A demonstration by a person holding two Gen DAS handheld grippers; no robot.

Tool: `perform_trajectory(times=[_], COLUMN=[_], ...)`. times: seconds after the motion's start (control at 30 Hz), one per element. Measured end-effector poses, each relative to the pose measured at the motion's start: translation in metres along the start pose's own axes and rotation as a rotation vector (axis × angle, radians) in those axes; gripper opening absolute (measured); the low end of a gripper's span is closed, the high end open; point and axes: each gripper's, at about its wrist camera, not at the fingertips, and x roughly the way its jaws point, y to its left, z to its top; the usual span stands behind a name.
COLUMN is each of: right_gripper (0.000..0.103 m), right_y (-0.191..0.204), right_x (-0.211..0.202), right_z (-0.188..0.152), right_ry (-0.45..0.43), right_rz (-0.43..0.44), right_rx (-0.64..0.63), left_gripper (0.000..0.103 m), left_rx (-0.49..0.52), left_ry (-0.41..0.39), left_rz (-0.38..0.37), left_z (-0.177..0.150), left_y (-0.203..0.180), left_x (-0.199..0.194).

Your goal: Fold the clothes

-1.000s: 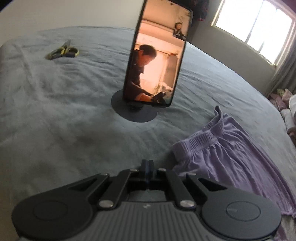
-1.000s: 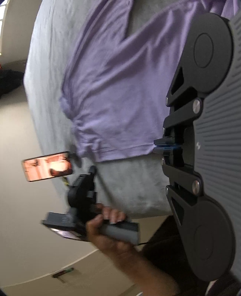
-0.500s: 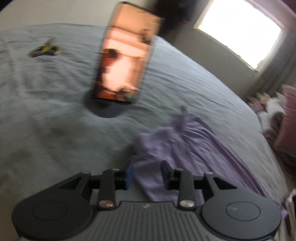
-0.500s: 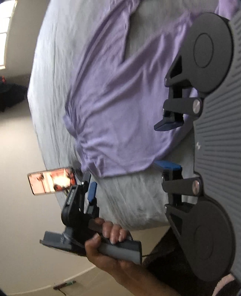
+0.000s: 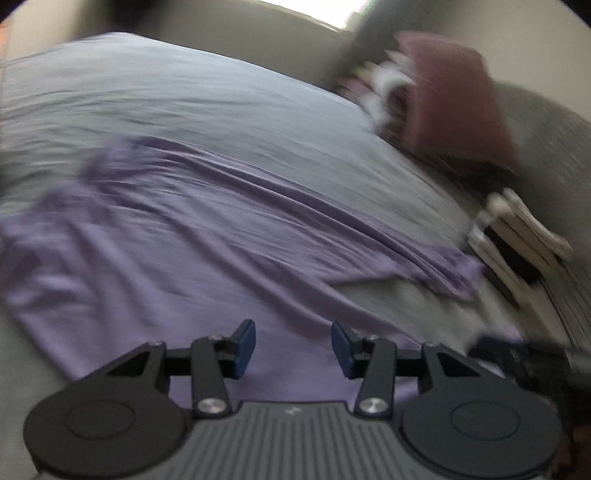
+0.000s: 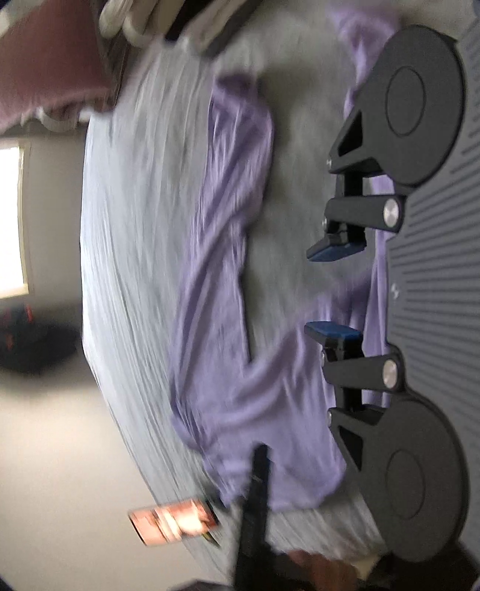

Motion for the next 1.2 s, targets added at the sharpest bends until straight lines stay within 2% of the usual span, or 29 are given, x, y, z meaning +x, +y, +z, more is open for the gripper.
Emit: perform_trajectory(times=[0.27,0.37,0.53,0.67,0.73,0.77,0.8,0.83,0.97,1.13,1.2], right_gripper=[0.040,0.040,0.040,0.040,0.040,0.036,0.010,0.006,0.006,0.006,0.006], right_y=[-0.070,-0.095,-0.127,-0.142,-0.143,-0.142,-0.141,-0.140,-0.136,-0.132,-0.135], right_x=[-0.014,-0.019,-0.026,-0.025,-0.026,-0.026,-0.025,-0.024,-0.033,-0.055,-0.062], right_z=[0.000,-0.001,-0.006,-0.013,-0.015,-0.016,-0.016,-0.016,-0.010,0.005,0.008], right_ry=[-0.007,0.000,0.018,0.060,0.065,0.067,0.069,0.068,-0.001,-0.149,-0.199], right_rz=[-0.201,-0.266,-0.330,-0.351,-0.353,-0.348,-0.344,-0.341,-0.351,-0.362,-0.362], right_rx=[0.155,0.210,0.293,0.352,0.353,0.341,0.324,0.313,0.304,0.263,0.266], left_gripper=[0.047,0.046,0.044,0.031,0.017,0.013,0.007,0.004,0.003,0.003,0.003], left_rx=[0.168,0.228,0.287,0.308,0.326,0.343,0.360,0.370,0.356,0.312,0.291], left_ry=[0.124,0.151,0.164,0.179,0.190,0.184,0.174,0.162,0.101,0.020,-0.005], left_rz=[-0.233,-0.266,-0.274,-0.305,-0.313,-0.301,-0.291,-0.286,-0.297,-0.279,-0.298], left_z=[-0.018,-0.025,-0.029,-0.029,-0.031,-0.033,-0.034,-0.034,-0.029,-0.020,-0.016], left_y=[-0.065,-0.083,-0.101,-0.109,-0.115,-0.118,-0.120,-0.121,-0.119,-0.110,-0.106], left_x=[0.036,0.045,0.058,0.063,0.066,0.068,0.068,0.067,0.060,0.047,0.041])
